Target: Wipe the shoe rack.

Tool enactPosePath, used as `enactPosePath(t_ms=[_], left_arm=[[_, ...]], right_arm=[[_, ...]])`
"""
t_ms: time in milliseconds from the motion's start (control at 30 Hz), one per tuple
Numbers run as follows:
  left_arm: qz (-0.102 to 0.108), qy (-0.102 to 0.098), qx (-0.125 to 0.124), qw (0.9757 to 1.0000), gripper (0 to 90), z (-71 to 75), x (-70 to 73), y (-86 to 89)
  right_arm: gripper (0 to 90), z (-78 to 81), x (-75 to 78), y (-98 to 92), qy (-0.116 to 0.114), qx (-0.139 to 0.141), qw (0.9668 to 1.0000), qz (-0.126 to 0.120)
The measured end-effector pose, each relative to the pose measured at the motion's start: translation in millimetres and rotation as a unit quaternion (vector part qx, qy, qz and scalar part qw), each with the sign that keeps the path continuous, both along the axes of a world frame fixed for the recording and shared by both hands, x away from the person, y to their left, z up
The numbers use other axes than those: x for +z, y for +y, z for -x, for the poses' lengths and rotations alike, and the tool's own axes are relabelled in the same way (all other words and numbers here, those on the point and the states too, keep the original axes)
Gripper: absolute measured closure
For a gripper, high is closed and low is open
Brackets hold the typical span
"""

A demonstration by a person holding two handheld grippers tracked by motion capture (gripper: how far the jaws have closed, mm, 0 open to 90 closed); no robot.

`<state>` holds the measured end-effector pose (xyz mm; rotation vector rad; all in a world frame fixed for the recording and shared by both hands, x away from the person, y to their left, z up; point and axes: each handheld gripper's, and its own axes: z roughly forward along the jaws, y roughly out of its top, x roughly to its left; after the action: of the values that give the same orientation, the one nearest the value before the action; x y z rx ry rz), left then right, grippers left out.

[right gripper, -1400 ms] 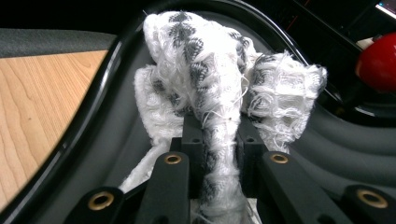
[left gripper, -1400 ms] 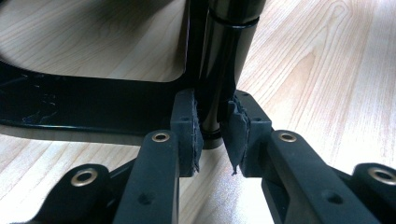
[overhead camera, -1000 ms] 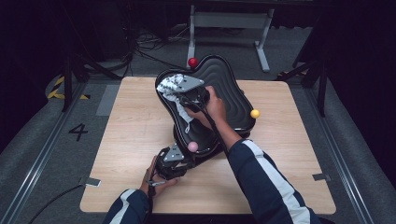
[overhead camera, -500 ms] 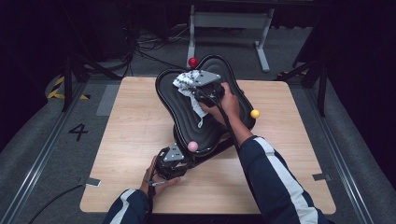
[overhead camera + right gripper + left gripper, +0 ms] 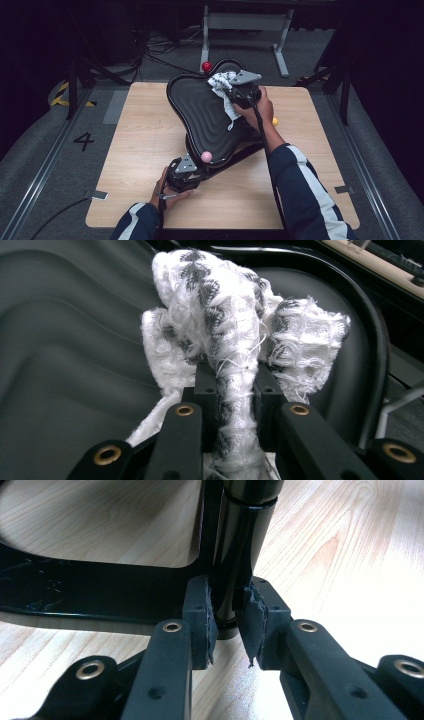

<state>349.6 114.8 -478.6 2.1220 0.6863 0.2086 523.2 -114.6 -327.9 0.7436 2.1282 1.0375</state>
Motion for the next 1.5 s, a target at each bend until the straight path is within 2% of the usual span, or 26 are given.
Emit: enactPosePath(t_ms=[167,300,333,367,433,533,633,700,733,900,1200,1500], left_arm=[[-0.001,0.000,0.000,1.0000,73.4,0.2,0.1,0.1],[0.001,0.001,0.001,1.0000,73.4,0.4,-0.1,0.3],[0.001,0.003,0.001,1.0000,73.4,0.4,0.0,0.3],[0.002,0.003,0.001,1.0000,73.4,0.3,-0.1,0.4],[0.002,0.003,0.001,1.0000,73.4,0.1,0.0,0.4],[0.002,0.002,0.001,1.0000,73.4,0.1,0.0,0.5],[0.002,0.002,0.000,1.0000,73.4,0.1,-0.1,0.5],[0.002,0.002,0.000,1.0000,73.4,0.0,0.0,0.6],[0.001,0.002,0.000,1.0000,73.4,0.0,0.0,0.6],[0.002,0.003,0.001,1.0000,73.4,0.0,0.0,0.6],[0.004,0.003,-0.001,1.0000,73.4,-0.7,-0.4,0.7],[0.005,0.004,-0.003,1.0000,73.4,-1.1,-0.4,1.0]], right_arm=[[78.2,-8.0,2.0,-9.9,-0.008,-0.017,0.9996,0.020],[78.1,-15.4,1.9,-17.9,-0.006,-0.026,0.9995,0.016],[78.2,-18.8,2.4,-21.5,-0.001,-0.030,0.9996,0.000],[78.2,-20.3,3.0,-22.8,0.000,-0.032,0.9995,-0.002],[78.2,-24.1,3.5,-24.7,-0.007,-0.044,0.9990,0.007],[78.0,-27.8,3.8,-27.6,-0.007,-0.054,0.9985,0.002],[77.6,-28.9,3.4,-29.1,-0.015,-0.068,0.9976,0.006],[77.7,-28.8,2.6,-30.1,-0.017,-0.070,0.9973,0.008],[77.9,-29.3,0.9,-33.9,-0.017,-0.073,0.9972,0.000],[78.0,-30.5,1.0,-36.6,-0.022,-0.081,0.9965,0.006],[77.9,-27.9,3.1,-26.2,-0.017,-0.052,0.9985,-0.004],[78.0,-13.5,5.2,-0.6,-0.022,0.000,0.9997,0.010]])
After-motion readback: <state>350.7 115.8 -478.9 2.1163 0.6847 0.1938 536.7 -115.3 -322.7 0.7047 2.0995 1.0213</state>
